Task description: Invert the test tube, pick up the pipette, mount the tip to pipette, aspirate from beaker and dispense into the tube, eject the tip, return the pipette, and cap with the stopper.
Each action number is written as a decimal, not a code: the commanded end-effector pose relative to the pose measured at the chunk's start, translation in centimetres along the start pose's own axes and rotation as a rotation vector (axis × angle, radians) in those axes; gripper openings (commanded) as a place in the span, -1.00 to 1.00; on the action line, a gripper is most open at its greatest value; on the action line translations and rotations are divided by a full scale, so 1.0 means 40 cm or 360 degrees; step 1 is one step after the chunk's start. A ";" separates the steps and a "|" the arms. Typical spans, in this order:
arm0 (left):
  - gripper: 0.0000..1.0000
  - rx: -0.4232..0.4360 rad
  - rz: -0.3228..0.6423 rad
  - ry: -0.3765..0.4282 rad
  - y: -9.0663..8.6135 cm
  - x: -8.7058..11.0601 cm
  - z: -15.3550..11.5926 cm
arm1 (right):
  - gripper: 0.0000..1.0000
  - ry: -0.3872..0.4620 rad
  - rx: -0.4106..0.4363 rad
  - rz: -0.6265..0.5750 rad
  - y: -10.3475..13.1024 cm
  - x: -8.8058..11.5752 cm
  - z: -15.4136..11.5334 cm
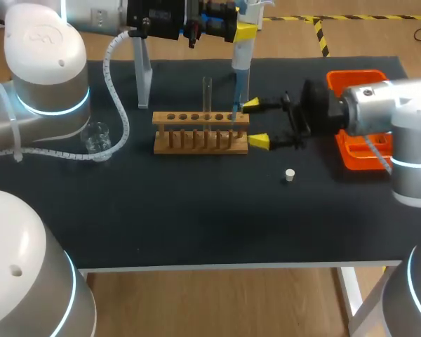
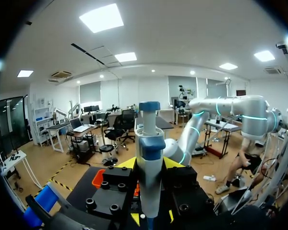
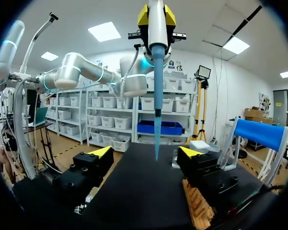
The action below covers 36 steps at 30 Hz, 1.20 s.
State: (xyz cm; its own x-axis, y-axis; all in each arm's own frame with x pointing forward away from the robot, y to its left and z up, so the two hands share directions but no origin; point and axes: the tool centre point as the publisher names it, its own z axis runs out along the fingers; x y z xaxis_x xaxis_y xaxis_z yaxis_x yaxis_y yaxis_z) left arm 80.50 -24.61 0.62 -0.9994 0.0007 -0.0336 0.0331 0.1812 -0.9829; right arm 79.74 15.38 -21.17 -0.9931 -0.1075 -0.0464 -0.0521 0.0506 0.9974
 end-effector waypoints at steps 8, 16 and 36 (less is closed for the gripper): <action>-1.00 0.0002 0.0001 0.0001 0.000 0.001 -0.002 | 1.00 -0.0050 0.0131 -0.0029 -0.044 0.102 -0.167; -1.00 0.0002 0.0001 0.0001 0.000 0.001 -0.002 | 1.00 -0.0052 0.0135 -0.0022 -0.054 0.130 -0.203; -1.00 0.0002 0.0001 0.0001 0.000 0.001 -0.002 | 1.00 -0.0052 0.0135 -0.0022 -0.054 0.130 -0.203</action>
State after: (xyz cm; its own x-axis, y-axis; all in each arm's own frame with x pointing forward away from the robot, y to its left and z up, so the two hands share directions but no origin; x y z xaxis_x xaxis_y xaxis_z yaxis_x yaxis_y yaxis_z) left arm 80.50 -24.61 0.62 -0.9994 0.0006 -0.0336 0.0331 0.1812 -0.9829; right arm 75.65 6.65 -23.19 -0.9949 -0.0784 -0.0632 -0.0731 0.1301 0.9888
